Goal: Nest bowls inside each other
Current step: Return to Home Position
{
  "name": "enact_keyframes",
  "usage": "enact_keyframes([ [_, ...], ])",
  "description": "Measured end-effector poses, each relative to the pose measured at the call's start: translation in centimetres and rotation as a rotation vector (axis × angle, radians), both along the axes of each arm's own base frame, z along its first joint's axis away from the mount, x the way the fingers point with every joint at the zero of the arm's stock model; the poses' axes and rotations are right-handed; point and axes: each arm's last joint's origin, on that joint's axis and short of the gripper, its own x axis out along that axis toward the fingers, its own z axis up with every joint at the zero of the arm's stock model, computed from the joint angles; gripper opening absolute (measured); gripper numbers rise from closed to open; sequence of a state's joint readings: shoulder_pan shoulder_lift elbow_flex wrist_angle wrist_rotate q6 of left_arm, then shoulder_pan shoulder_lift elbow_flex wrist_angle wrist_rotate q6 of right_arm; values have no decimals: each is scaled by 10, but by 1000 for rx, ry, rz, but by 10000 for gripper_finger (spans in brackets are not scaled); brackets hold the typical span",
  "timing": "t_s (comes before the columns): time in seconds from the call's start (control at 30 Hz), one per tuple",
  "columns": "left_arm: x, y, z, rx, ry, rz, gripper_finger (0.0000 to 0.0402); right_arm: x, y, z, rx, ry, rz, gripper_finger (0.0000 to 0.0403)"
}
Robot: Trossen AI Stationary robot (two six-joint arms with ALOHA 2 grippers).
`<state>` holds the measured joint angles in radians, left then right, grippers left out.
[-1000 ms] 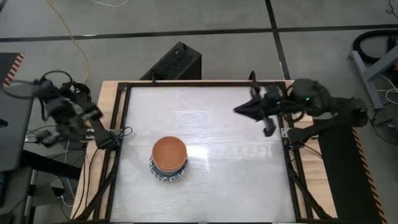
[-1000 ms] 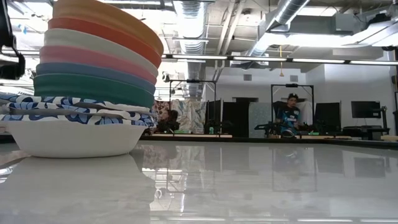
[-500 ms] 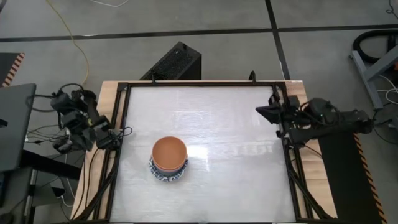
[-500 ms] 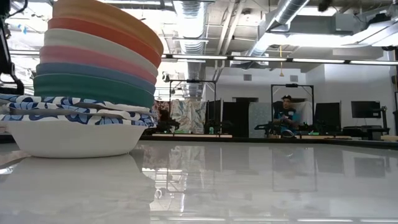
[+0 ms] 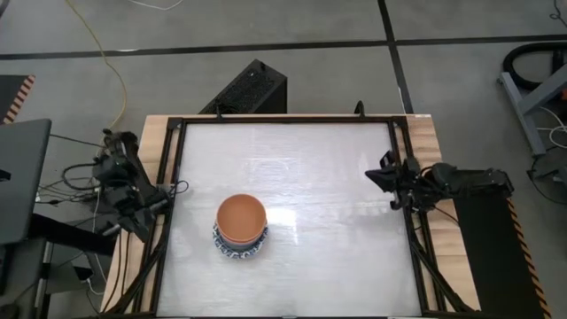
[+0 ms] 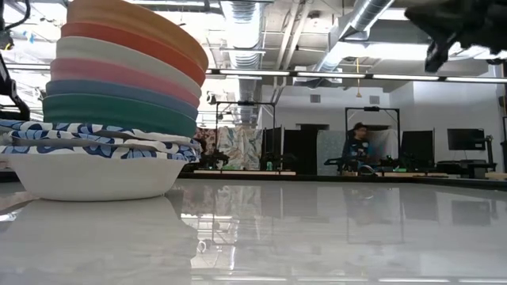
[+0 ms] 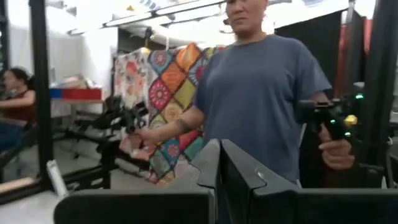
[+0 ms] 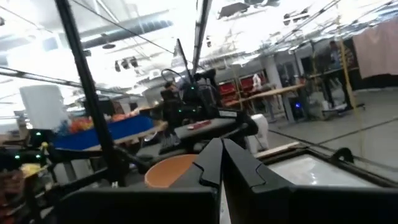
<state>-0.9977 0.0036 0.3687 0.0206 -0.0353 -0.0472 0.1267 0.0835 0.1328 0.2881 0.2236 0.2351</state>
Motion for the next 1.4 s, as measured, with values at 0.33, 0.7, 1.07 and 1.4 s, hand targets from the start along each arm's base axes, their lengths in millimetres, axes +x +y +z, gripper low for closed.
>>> enact_keyframes([
  [0.33, 14, -23, -53, -81, -48, -15, 0, 3, 3, -33, 18, 19, 8, 33],
  [0.7, 22, -26, -75, -67, -32, 148, 0, 5, 4, -41, -3, 99, 4, 33],
  [1.07, 27, -26, -83, 43, -15, 250, 0, 7, 4, -52, -22, 213, 3, 33],
  [1.4, 33, -25, -92, 121, 23, 245, 0, 8, 4, -59, -33, 281, 4, 33],
])
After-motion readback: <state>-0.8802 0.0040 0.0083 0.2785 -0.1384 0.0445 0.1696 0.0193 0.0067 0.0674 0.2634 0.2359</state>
